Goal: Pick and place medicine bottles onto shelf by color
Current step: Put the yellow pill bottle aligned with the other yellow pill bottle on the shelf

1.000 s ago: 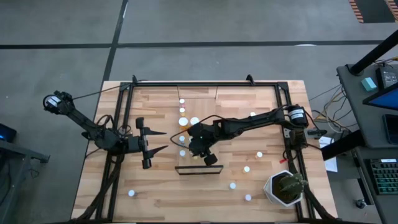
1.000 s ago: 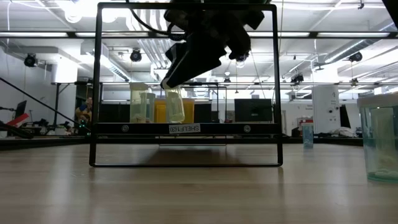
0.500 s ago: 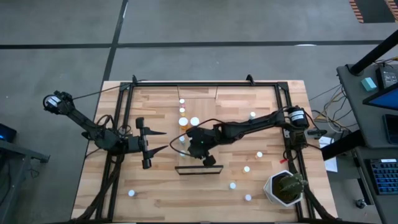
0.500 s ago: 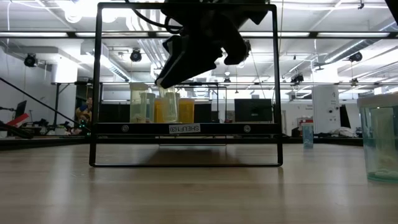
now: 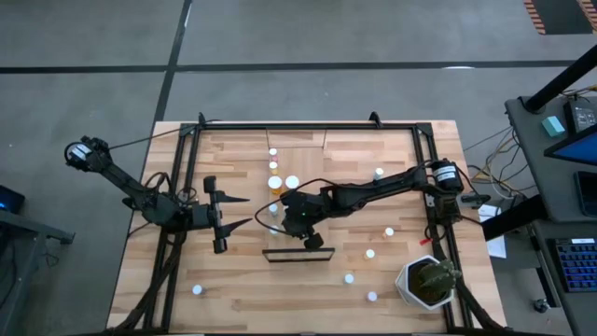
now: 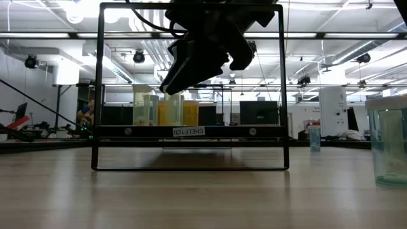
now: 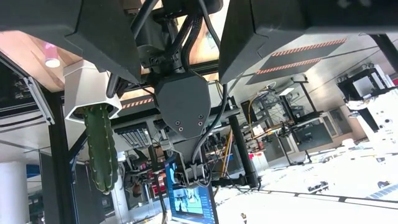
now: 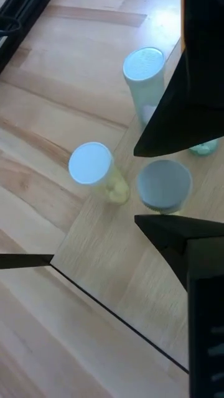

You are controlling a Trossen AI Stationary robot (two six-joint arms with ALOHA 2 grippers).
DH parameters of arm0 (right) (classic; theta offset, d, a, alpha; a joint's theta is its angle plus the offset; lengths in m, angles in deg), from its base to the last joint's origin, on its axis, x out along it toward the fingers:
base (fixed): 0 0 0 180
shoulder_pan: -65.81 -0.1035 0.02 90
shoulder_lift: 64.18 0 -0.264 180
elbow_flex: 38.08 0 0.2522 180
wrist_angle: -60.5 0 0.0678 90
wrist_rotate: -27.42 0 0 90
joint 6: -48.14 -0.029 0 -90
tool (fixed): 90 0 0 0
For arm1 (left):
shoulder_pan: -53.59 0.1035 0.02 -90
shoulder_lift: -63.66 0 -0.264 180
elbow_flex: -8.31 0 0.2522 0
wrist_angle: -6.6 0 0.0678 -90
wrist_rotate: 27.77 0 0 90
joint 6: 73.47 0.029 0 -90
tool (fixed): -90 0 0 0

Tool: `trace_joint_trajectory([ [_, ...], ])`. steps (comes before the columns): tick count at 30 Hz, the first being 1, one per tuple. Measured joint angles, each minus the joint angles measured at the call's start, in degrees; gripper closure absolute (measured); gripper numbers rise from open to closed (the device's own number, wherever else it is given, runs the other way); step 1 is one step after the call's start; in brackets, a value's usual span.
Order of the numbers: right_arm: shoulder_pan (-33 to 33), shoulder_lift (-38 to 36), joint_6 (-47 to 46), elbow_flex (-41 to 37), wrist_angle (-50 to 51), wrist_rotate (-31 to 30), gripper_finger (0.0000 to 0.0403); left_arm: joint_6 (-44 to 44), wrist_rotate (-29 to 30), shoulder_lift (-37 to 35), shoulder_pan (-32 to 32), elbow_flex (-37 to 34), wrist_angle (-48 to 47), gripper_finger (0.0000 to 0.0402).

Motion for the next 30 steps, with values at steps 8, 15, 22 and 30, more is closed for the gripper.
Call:
trace_joint_trajectory([
  [8,-0.15,0.00,-0.01,0.11,0.07,0.02,0.0237,0.00,0.00,0.00,0.00,-0.01,0.00,0.0202],
  [15,-1.01,-0.24,-1.23,1.74,0.98,-0.22,0.0237,0.00,0.00,0.00,0.01,0.00,0.00,0.0202],
  [22,-2.24,-0.89,-2.21,3.46,3.61,-0.53,0.0238,-0.27,0.00,0.02,0.02,0.03,0.00,0.0202],
  [30,-3.08,-6.64,-3.65,5.25,4.94,-5.42,0.0239,-0.42,-0.02,0.14,0.00,0.07,1.05,0.0202],
])
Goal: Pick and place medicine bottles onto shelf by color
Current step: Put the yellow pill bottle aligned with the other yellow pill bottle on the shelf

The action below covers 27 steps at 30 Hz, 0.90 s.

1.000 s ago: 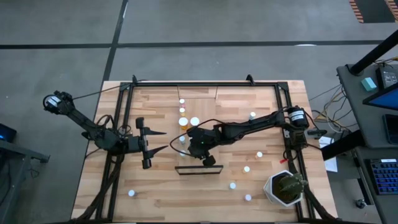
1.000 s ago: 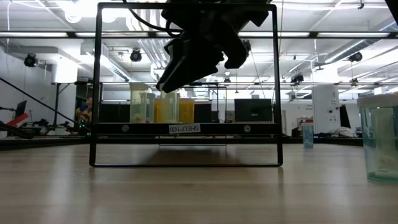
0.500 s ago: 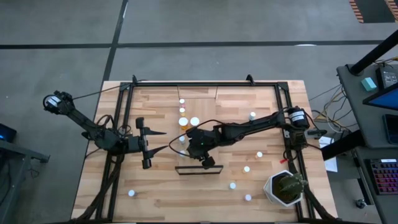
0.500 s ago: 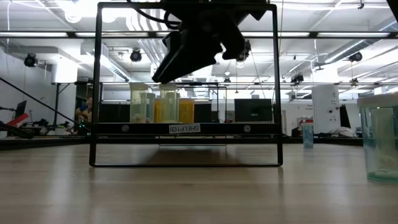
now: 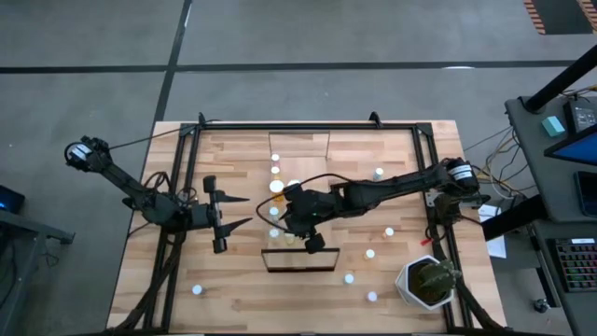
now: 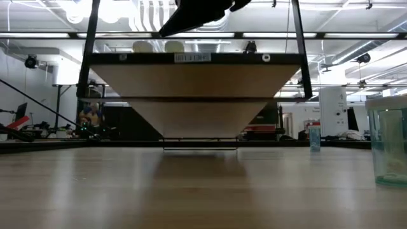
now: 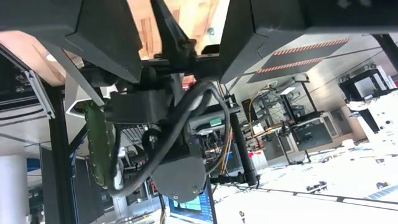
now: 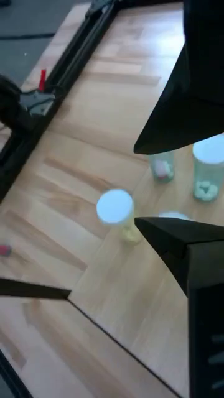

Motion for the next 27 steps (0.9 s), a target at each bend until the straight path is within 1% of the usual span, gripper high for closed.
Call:
trace_joint_trajectory([
  [3,-0.54,-0.12,0.04,-0.19,0.20,-0.58,0.0239,-0.09,-0.04,0.69,0.00,0.10,0.56,0.0202],
  [8,-1.42,1.58,0.50,-0.64,-0.29,-1.85,0.0243,0.06,-0.08,2.58,0.00,0.12,5.12,0.0202],
  [17,-1.28,5.00,0.46,-0.75,-3.30,-2.23,0.0262,0.09,0.00,4.75,0.00,1.50,4.91,0.0202],
  [21,-1.16,4.13,1.85,-0.68,-3.05,-4.73,0.0266,0.04,-0.09,4.80,0.00,1.50,5.00,0.0202],
  [27,-1.13,0.12,2.75,-0.07,-1.64,-7.98,0.0273,-1.32,-0.09,5.00,-0.02,0.92,4.91,0.0202],
])
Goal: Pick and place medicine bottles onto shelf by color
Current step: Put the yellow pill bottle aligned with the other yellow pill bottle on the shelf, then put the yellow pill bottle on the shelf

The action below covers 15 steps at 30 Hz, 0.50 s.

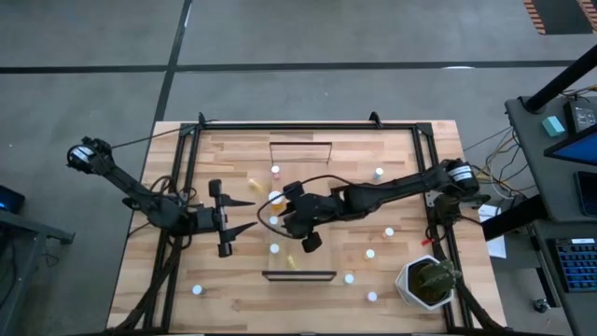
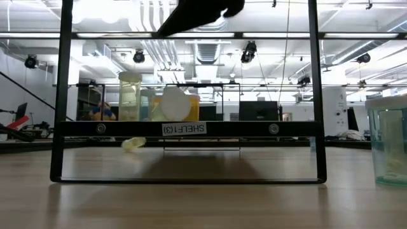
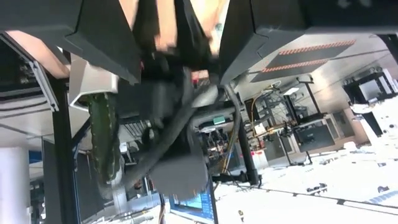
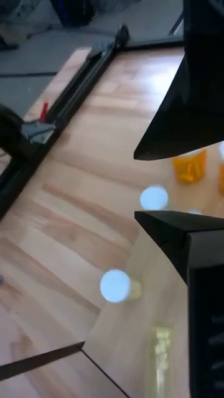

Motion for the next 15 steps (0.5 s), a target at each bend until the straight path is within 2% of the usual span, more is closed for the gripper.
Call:
trace_joint_trajectory([
  [7,0.69,-4.92,-1.83,0.00,4.06,-1.03,0.0274,-4.07,0.55,-0.26,0.01,-0.38,-3.32,0.0202],
  [15,3.42,-10.26,-10.03,-0.07,13.61,-1.01,0.0280,-12.35,3.04,-0.71,0.31,-0.41,-12.87,0.0203],
])
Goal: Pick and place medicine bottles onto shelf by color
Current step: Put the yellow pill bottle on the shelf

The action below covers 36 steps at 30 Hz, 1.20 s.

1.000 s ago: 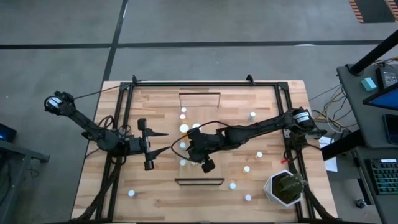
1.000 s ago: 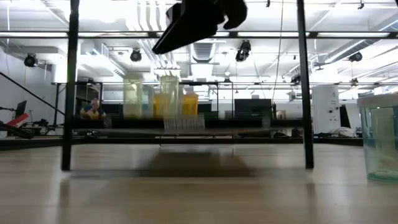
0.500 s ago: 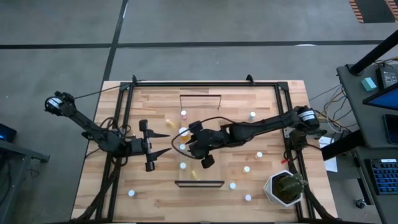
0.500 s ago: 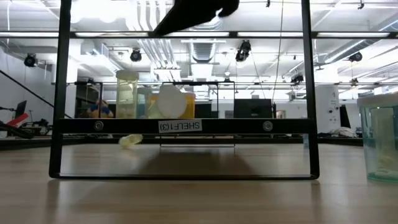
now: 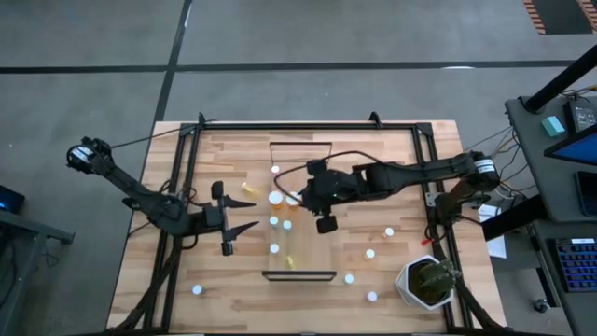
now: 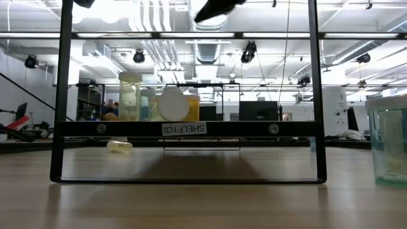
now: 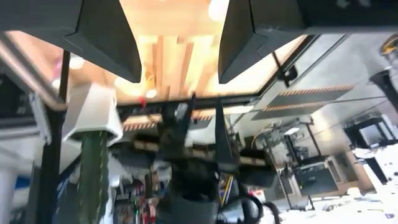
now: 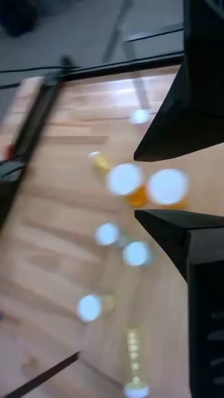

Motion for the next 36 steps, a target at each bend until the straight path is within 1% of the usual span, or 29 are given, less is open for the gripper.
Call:
trace_joint_trajectory([
  [3,0.72,-0.67,-1.38,-0.11,2.25,0.03,0.0282,-4.34,0.18,-0.86,1.07,0.20,-7.31,0.0204],
  [6,1.13,-1.22,-0.94,-0.32,3.62,0.47,0.0281,-14.00,-0.53,-2.11,4.32,0.75,-19.32,0.0204],
  [7,1.30,-1.48,-0.21,-0.41,4.08,1.25,0.0281,-17.40,-1.89,-2.42,6.13,0.84,-23.60,0.0204],
  [10,2.38,-2.52,0.07,-0.59,4.95,3.48,0.0281,-24.95,-9.14,-2.66,12.31,0.65,-34.98,0.0204],
  [13,4.39,-3.94,0.21,-0.59,6.37,6.74,0.0284,-26.40,-15.32,-2.36,19.95,0.01,-42.49,0.0204],
  [14,5.20,-4.44,0.08,-0.59,6.54,7.93,0.0284,-25.00,-16.90,-1.85,22.61,-0.21,-43.85,0.0204],
  [16,7.04,-5.19,-0.53,-0.59,6.18,10.25,0.0284,-19.11,-20.49,-0.64,28.27,-0.98,-44.07,0.0204],
  [20,10.70,-5.56,-0.96,-0.60,6.24,14.04,0.0285,-6.77,-31.93,4.19,38.77,-1.36,-41.23,0.0204],
  [21,11.49,-5.56,-1.05,-0.61,6.28,14.75,0.0285,-4.26,-33.89,5.62,40.58,-1.35,-41.01,0.0204],
  [23,12.69,-5.56,-1.16,-0.61,6.39,16.08,0.0286,-0.16,-34.97,8.72,43.27,-1.22,-39.95,0.0204],
  [26,13.46,-5.58,-1.17,-0.61,6.40,18.07,0.0286,4.76,-35.05,12.97,45.23,-1.14,-38.07,0.0204],
  [29,13.50,-5.66,-1.16,-0.63,6.49,18.10,0.0287,7.75,-35.56,16.71,45.52,-1.11,-36.67,0.0204],
  [33,13.50,-5.93,-1.74,-0.63,6.23,18.11,0.0287,8.94,-37.46,21.91,45.62,-1.14,-37.08,0.0204],
  [36,13.50,-5.93,-3.21,-0.63,6.20,18.12,0.0287,9.39,-37.29,25.33,45.59,-1.05,-34.81,0.0204],
])
